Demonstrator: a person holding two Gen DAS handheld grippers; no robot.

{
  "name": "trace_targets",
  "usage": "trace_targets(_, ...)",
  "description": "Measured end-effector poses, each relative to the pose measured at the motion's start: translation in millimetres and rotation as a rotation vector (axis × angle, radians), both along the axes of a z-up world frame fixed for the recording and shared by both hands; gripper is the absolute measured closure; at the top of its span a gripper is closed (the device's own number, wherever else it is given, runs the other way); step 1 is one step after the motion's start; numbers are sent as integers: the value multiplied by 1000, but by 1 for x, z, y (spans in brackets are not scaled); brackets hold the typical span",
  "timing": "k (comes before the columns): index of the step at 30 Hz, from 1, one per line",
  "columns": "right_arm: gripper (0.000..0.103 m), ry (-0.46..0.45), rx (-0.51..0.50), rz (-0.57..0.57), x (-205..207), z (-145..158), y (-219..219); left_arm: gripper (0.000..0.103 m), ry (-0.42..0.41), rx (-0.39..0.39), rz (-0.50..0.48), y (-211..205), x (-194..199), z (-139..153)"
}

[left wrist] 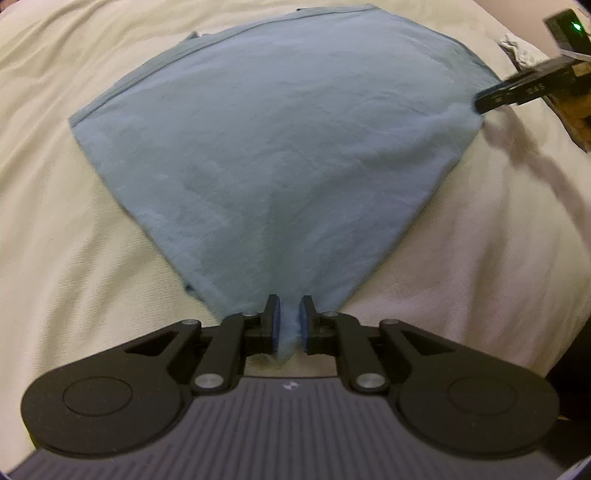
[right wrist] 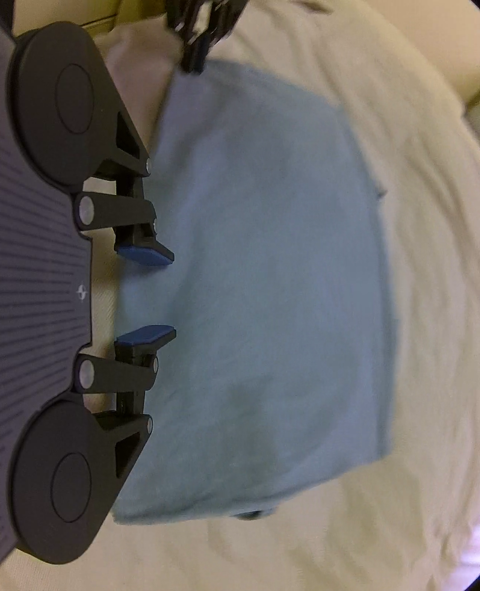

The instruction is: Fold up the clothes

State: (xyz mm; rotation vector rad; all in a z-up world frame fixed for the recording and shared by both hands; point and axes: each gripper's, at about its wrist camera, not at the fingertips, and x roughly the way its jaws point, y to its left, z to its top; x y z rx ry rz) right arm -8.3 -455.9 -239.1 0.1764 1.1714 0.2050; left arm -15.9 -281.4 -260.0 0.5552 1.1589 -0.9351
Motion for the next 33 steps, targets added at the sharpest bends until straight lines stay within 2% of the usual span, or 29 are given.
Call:
trace_targets(3, 64, 10, -45, -97, -8, 7, -23, 93, -43, 12, -18, -10, 3, 17)
trace_targets(6, 58, -31, -21, -219, -24, 28, -41, 91, -84, -4, -32, -28, 14, 38)
trace_targets(11, 52, -47, 117, -407, -52, 45, -47, 67, -159, -51, -153, -78, 47, 81)
trace_targets(15, 47, -28, 206, -494, -62, 54, -34, 59, -173, -76, -319, -137, 90, 92)
trace_targets(17, 44, -28, 225, -538, -65, 58, -30, 52, -165, -87, -404, -167, 109, 89)
trace_targets(21, 43, -25, 249, -647, -68, 53, -16, 50, -129, -131, -577, -235, 150, 67)
trace_targets(24, 40, -34, 264, -775, -63, 42, -9, 43, -97, -134, -706, -279, 171, 43)
trace_targets(25, 35, -40, 273, -824, -64, 38, -6, 43, -76, -136, -743, -293, 178, 34)
trace_targets(29, 34, -37, 322, -954, -69, 17, 5, 43, 92, -169, -828, -339, 197, 5)
trace_targets(33, 34, -37, 368, -1005, -72, -2, 18, 44, 150, -122, -930, -370, 192, -15)
